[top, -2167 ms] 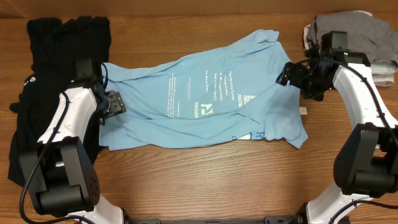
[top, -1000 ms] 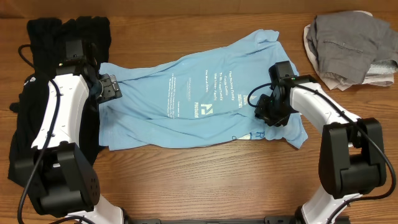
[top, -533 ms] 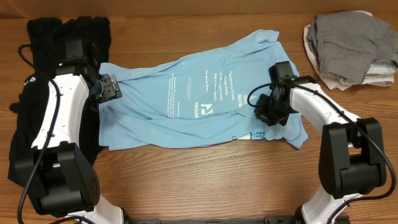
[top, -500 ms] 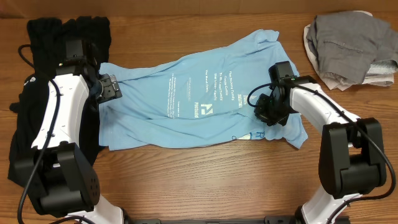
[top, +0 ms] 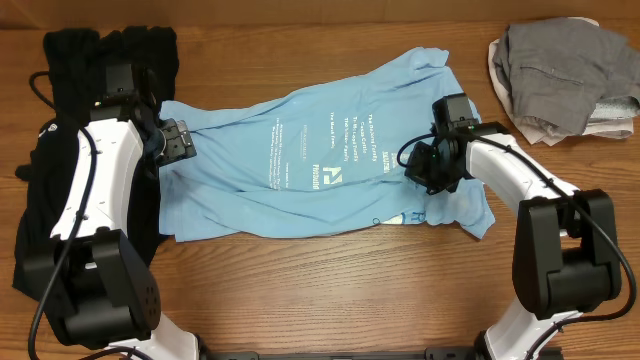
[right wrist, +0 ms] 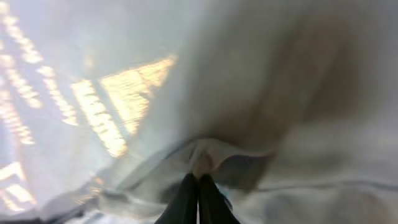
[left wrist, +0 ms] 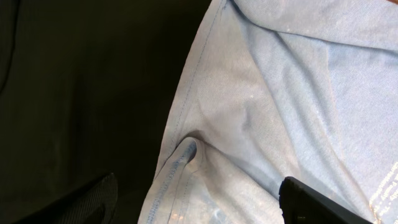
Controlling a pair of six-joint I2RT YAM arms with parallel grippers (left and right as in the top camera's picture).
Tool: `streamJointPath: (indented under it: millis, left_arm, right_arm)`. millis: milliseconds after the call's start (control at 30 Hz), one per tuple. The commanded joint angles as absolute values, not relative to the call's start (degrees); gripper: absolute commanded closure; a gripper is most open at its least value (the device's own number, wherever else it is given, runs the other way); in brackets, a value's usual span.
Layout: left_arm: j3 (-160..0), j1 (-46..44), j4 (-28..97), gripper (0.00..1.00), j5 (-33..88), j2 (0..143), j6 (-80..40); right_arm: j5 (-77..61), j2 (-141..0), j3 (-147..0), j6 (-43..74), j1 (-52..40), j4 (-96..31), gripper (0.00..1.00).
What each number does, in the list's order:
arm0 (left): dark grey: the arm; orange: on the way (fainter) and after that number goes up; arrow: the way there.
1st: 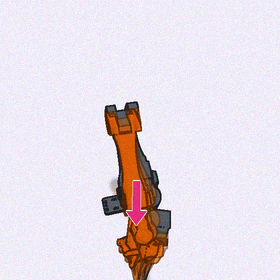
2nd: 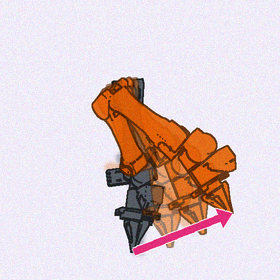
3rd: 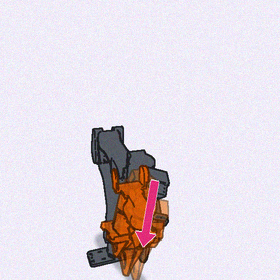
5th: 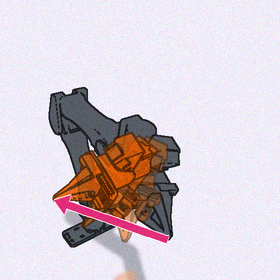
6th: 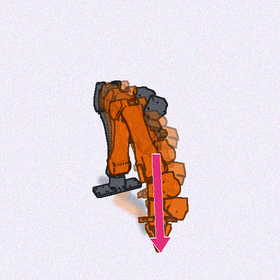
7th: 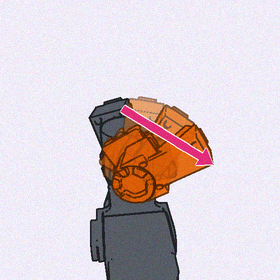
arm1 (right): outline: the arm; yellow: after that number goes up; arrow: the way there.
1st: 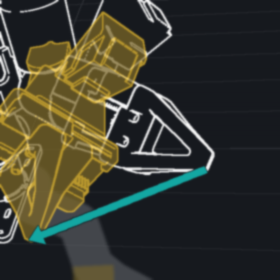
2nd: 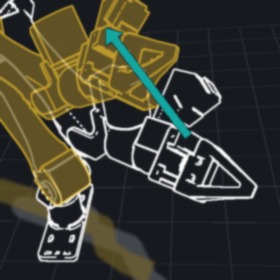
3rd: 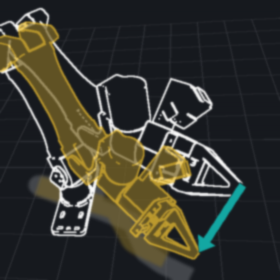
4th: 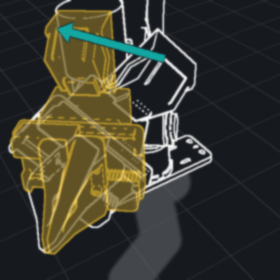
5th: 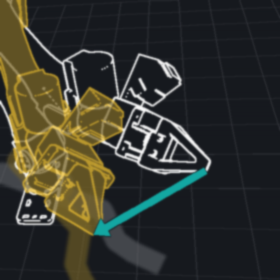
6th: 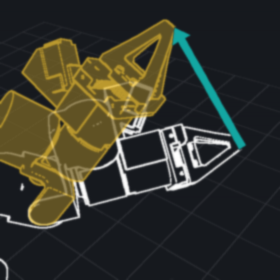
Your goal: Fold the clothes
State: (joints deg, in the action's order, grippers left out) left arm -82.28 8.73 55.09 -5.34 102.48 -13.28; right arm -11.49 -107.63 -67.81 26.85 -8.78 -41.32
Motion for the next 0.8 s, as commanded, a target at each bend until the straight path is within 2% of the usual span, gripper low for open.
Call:
streamJointPath:
  millis: [0,433,467,500,533,600,767]
  left_arm:
    - [-83.4,9.1,55.0,0.14,-4.9,103.0,-12.2]
    - [-83.4,9.1,55.1,0.14,-4.8,103.0,-12.2]
    - [-83.4,9.1,55.1,0.14,-4.8,103.0,-12.2]
    - [-83.4,9.1,55.0,0.14,-4.8,103.0,-12.2]
    - [-83.4,9.1,55.0,0.13,-4.8,103.0,-12.2]
    - [-83.4,9.1,55.0,0.13,-4.8,103.0,-12.2]
    - [-83.4,9.1,55.1,0.13,-4.9,103.0,-12.2]
  right_arm:
    - [-14.8,-107.5,-70.8,23.7,-9.0,-40.3,0.96]
    - [-19.5,-107.5,-74.4,22.7,-9.0,-31.4,0.96]
    - [-19.9,-107.5,-74.4,22.7,-9.0,-31.5,0.7]
    - [-19.9,-107.5,-74.4,22.6,-9.0,-31.7,0.54]
    - [-19.9,-107.5,-74.4,22.6,-9.0,-32.1,0.47]
    - [-20.6,-107.5,-74.4,22.5,-9.0,-32.4,0.37]
    - [-24.3,-107.5,-75.2,22.5,-9.0,-32.9,0.32]
